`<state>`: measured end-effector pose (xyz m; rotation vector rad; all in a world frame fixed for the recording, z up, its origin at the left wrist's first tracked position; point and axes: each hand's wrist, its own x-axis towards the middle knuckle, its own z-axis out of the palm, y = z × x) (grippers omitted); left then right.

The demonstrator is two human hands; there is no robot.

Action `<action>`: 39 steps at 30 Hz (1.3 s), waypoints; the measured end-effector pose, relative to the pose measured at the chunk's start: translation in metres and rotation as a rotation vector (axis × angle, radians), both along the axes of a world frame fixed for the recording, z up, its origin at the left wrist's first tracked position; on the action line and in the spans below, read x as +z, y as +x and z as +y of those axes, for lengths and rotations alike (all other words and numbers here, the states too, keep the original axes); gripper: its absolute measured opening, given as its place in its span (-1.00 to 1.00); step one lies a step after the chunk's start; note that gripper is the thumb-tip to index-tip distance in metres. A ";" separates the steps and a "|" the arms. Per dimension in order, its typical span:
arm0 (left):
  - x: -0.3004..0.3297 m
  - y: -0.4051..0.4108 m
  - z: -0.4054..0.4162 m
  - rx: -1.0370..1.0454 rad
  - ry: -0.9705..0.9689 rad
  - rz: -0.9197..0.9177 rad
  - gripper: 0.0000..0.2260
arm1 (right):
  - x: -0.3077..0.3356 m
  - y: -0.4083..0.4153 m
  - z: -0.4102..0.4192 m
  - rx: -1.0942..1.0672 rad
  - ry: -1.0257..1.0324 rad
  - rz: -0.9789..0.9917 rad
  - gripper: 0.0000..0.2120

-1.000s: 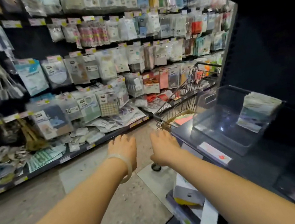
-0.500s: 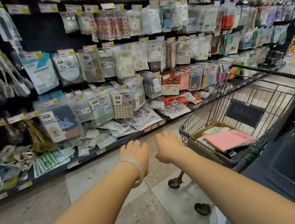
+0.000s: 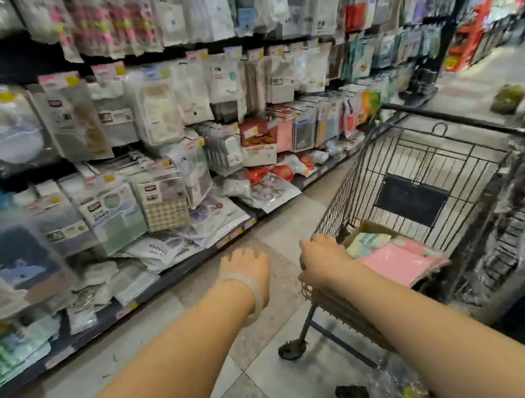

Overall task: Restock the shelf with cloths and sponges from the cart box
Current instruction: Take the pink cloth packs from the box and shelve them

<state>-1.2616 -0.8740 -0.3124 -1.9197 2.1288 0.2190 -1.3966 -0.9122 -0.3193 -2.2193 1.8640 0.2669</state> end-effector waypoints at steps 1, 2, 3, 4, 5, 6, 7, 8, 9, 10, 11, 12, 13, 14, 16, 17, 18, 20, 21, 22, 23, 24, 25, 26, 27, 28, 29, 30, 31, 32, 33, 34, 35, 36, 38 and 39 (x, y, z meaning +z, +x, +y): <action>-0.005 -0.002 -0.017 -0.031 0.010 -0.002 -0.60 | -0.004 -0.005 -0.013 -0.037 0.007 0.001 -0.54; -0.008 -0.004 -0.035 -0.065 0.018 -0.008 -0.61 | -0.008 -0.008 -0.025 -0.075 0.012 0.001 -0.54; -0.012 -0.007 -0.052 -0.102 0.021 -0.010 -0.61 | -0.013 -0.012 -0.038 -0.117 0.018 -0.002 -0.54; -0.014 -0.008 -0.071 -0.140 0.022 -0.012 -0.61 | -0.017 -0.015 -0.051 -0.162 0.025 -0.008 -0.53; -0.016 -0.010 -0.090 -0.180 0.021 -0.015 -0.60 | -0.021 -0.018 -0.065 -0.206 0.032 -0.015 -0.52; -0.017 -0.011 -0.109 -0.216 0.026 -0.020 -0.59 | -0.023 -0.021 -0.077 -0.249 0.047 -0.023 -0.52; -0.018 -0.013 -0.127 -0.251 0.034 -0.021 -0.60 | -0.025 -0.024 -0.088 -0.289 0.070 -0.031 -0.54; -0.019 -0.016 -0.144 -0.278 0.037 -0.016 -0.61 | -0.027 -0.028 -0.098 -0.326 0.092 -0.040 -0.56; -0.019 -0.020 -0.161 -0.309 0.033 -0.011 -0.61 | -0.029 -0.032 -0.106 -0.362 0.107 -0.048 -0.57; -0.018 -0.024 -0.178 -0.346 0.030 -0.011 -0.62 | -0.031 -0.036 -0.114 -0.400 0.114 -0.055 -0.56; -0.019 -0.029 -0.193 -0.381 0.031 -0.006 -0.63 | -0.034 -0.042 -0.120 -0.433 0.112 -0.064 -0.56; -0.021 -0.035 -0.205 -0.408 0.039 0.009 -0.64 | -0.039 -0.047 -0.125 -0.465 0.114 -0.074 -0.58; -0.024 -0.042 -0.215 -0.432 0.052 0.026 -0.64 | -0.044 -0.053 -0.128 -0.496 0.123 -0.081 -0.59; -0.029 -0.051 -0.223 -0.464 0.065 0.037 -0.63 | -0.048 -0.059 -0.129 -0.530 0.142 -0.081 -0.59; -0.039 -0.070 -0.237 -0.517 0.092 0.047 -0.63 | -0.060 -0.076 -0.132 -0.596 0.187 -0.079 -0.54; -0.044 -0.081 -0.243 -0.539 0.119 0.046 -0.63 | -0.066 -0.087 -0.133 -0.627 0.210 -0.081 -0.50; -0.051 -0.092 -0.249 -0.563 0.144 0.042 -0.63 | -0.071 -0.098 -0.135 -0.658 0.230 -0.082 -0.48; -0.066 -0.113 -0.261 -0.621 0.196 0.054 -0.61 | -0.082 -0.121 -0.141 -0.713 0.261 -0.088 -0.47; -0.074 -0.123 -0.267 -0.652 0.220 0.066 -0.60 | -0.089 -0.133 -0.145 -0.734 0.269 -0.093 -0.47; -0.083 -0.133 -0.274 -0.669 0.239 0.069 -0.61 | -0.097 -0.144 -0.150 -0.753 0.276 -0.103 -0.48; -0.093 -0.143 -0.282 -0.667 0.259 0.071 -0.61 | -0.106 -0.155 -0.155 -0.775 0.286 -0.114 -0.48; -0.103 -0.151 -0.289 -0.651 0.289 0.075 -0.61 | -0.115 -0.166 -0.161 -0.799 0.301 -0.128 -0.49; -0.111 -0.159 -0.296 -0.639 0.317 0.082 -0.59 | -0.126 -0.176 -0.168 -0.825 0.316 -0.145 -0.50; -0.119 -0.168 -0.304 -0.633 0.344 0.087 -0.57 | -0.136 -0.186 -0.174 -0.853 0.329 -0.168 -0.51; -0.126 -0.176 -0.312 -0.637 0.363 0.091 -0.56 | -0.147 -0.197 -0.180 -0.882 0.344 -0.197 -0.51; -0.134 -0.185 -0.321 -0.637 0.387 0.081 -0.57 | -0.158 -0.206 -0.186 -0.909 0.358 -0.227 -0.50; -0.142 -0.194 -0.330 -0.630 0.412 0.074 -0.58 | -0.169 -0.216 -0.192 -0.934 0.373 -0.250 -0.50; -0.148 -0.203 -0.338 -0.618 0.440 0.071 -0.59 | -0.177 -0.225 -0.197 -0.957 0.382 -0.267 -0.50; -0.155 -0.212 -0.346 -0.611 0.461 0.069 -0.60 | -0.186 -0.235 -0.202 -0.986 0.386 -0.281 -0.49; -0.160 -0.222 -0.353 -0.603 0.480 0.060 -0.59 | -0.194 -0.245 -0.206 -1.019 0.382 -0.296 -0.47; -0.166 -0.230 -0.359 -0.602 0.488 0.048 -0.57 | -0.201 -0.254 -0.211 -1.057 0.378 -0.309 -0.46; -0.171 -0.238 -0.364 -0.604 0.500 0.028 -0.55 | -0.208 -0.264 -0.215 -1.093 0.370 -0.323 -0.44; -0.177 -0.245 -0.369 -0.615 0.505 0.015 -0.54 | -0.215 -0.272 -0.218 -1.135 0.360 -0.342 -0.42; -0.182 -0.252 -0.373 -0.624 0.517 0.004 -0.55 | -0.222 -0.280 -0.221 -1.181 0.346 -0.367 -0.39; -0.193 -0.263 -0.381 -0.619 0.545 -0.011 -0.57 | -0.235 -0.294 -0.227 -1.263 0.317 -0.411 -0.25; -0.197 -0.267 -0.384 -0.612 0.562 -0.019 -0.57 | -0.241 -0.298 -0.229 -1.306 0.308 -0.426 -0.18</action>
